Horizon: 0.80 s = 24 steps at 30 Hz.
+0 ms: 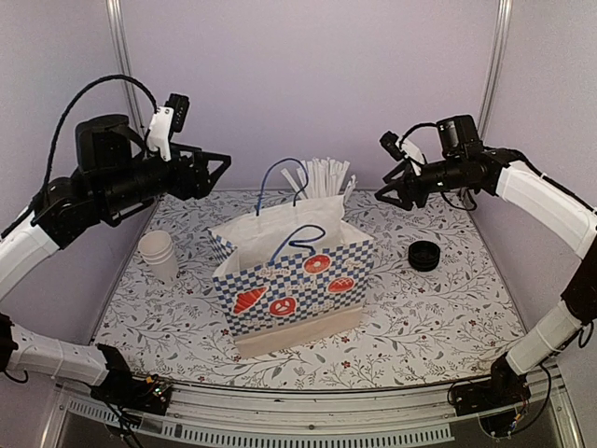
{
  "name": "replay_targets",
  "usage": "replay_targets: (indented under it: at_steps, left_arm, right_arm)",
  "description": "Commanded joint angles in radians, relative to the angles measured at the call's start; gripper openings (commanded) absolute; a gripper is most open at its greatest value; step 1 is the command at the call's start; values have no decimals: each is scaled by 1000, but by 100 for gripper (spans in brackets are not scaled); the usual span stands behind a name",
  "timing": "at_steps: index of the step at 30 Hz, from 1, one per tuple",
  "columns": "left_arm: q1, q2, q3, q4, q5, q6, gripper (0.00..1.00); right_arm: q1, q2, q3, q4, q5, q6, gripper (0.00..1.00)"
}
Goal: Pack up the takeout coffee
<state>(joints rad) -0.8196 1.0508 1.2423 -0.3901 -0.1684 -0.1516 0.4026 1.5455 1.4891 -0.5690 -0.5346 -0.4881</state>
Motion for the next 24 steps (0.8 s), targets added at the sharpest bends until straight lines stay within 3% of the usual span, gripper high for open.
replay_targets:
  at_steps: [1, 4, 8, 10, 17, 24]
  left_arm:
    - [173, 168, 117, 34, 120, -43, 80]
    - [289, 295, 200, 27, 270, -71, 78]
    - [357, 458, 297, 8, 391, -65, 76]
    - [369, 520, 330, 12, 426, -53, 76]
    - [378, 720, 436, 31, 556, -21, 78]
    - [379, 855, 521, 51, 598, -43, 74]
  right_arm:
    - [-6, -151, -112, 27, 68, -2, 61]
    - [-31, -254, -182, -14, 55, -40, 62]
    - [-127, -343, -282, -40, -32, -50, 66]
    - [-171, -394, -347, -17, -84, -48, 71]
    - [-322, -481, -438, 49, -190, -2, 74]
    - [-370, -494, -489, 75, -253, 11, 75]
